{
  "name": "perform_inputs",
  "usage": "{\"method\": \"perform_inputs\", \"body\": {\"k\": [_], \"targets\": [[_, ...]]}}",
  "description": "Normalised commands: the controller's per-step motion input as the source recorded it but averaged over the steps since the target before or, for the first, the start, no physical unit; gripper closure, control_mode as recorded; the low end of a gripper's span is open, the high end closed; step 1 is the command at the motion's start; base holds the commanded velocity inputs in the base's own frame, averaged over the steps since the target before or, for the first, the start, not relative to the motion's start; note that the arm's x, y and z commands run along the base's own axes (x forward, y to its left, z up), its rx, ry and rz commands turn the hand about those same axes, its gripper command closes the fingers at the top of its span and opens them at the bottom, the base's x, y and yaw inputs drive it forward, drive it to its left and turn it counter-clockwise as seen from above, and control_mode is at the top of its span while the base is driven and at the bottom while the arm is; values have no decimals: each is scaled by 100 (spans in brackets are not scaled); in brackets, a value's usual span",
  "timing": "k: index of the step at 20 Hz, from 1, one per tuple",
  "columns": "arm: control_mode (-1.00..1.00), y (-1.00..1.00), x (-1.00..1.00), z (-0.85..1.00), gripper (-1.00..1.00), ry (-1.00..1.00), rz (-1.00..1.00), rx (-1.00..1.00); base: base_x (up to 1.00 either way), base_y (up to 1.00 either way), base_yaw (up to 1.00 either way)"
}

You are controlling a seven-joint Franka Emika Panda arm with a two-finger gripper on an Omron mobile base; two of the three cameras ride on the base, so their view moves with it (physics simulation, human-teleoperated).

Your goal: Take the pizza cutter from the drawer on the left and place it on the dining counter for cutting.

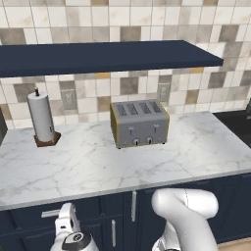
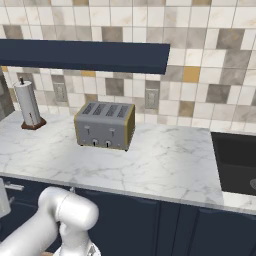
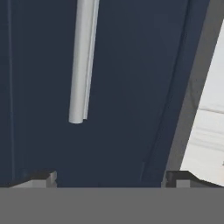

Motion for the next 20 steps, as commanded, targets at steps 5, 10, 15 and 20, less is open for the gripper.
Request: {"method": "perform_inputs", "body": {"k": [5, 10, 15, 20], "targets": [[-100, 21, 16, -28, -100, -11, 0, 4, 0, 0, 0], [-100, 16, 21, -18, -100, -17, 0, 5, 0, 0, 0], [-100, 18, 21, -18, -100, -14, 0, 10, 0, 0, 0], [-100, 19, 18, -22, -100, -10, 0, 13, 0, 0, 0]]}}
